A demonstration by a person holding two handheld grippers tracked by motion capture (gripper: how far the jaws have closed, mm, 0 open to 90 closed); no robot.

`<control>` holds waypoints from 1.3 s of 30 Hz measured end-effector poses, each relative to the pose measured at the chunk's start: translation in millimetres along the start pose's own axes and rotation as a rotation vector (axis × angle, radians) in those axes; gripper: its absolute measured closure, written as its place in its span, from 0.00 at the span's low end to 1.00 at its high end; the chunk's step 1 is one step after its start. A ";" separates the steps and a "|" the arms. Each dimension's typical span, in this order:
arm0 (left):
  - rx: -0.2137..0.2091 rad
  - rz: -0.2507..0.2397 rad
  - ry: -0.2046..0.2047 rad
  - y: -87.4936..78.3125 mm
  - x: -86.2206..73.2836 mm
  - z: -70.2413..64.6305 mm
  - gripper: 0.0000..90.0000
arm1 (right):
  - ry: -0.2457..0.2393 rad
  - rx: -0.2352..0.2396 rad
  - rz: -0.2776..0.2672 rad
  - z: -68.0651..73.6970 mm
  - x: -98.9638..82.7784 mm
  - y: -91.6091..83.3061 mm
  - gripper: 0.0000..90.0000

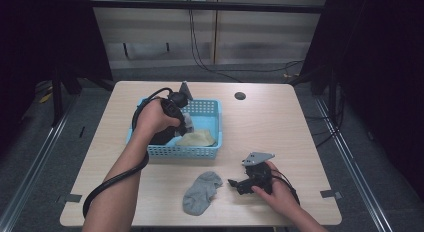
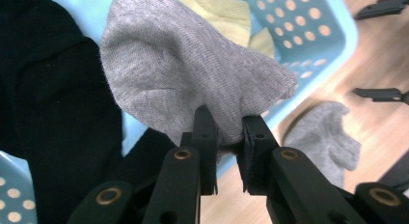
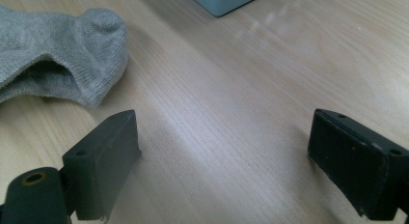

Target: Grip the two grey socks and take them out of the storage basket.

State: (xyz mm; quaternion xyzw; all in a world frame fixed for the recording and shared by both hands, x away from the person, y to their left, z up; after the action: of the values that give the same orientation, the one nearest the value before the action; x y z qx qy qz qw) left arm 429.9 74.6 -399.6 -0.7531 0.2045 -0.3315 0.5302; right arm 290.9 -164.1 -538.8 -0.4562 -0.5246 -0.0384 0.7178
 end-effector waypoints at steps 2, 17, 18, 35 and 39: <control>0.002 0.015 0.012 -2.1 -1.5 -2.5 0.88 | 0.000 0.000 0.000 0.0 0.0 0.0 0.12; -0.018 0.031 0.067 -17.3 -10.5 -25.2 0.88 | 0.000 0.000 0.000 0.0 0.0 0.0 0.11; -0.018 0.028 0.071 -18.0 -11.2 -26.6 0.88 | 0.000 0.000 0.000 0.0 0.0 0.1 0.11; -0.057 0.024 0.180 -13.7 -28.9 -63.1 0.88 | 0.000 0.000 0.000 0.0 0.0 0.1 0.11; -0.070 0.030 0.213 -9.6 -33.8 -76.4 0.88 | 0.000 0.000 0.000 0.0 0.0 0.1 0.11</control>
State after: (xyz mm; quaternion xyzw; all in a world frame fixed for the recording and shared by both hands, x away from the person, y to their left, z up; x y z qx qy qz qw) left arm 351.3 49.6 -383.5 -0.7284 0.2823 -0.3945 0.4839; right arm 290.9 -164.1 -538.8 -0.4561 -0.5246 -0.0384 0.7178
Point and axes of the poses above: each handheld gripper's, and its own axes: y roughly forward along the jaws, x roughly out of its top, z roughly to its left, the point moved 4 cm from there along y, roughly forward along the jaws, and after that the axes turned 6 degrees about -z, right-handed, at the moved point
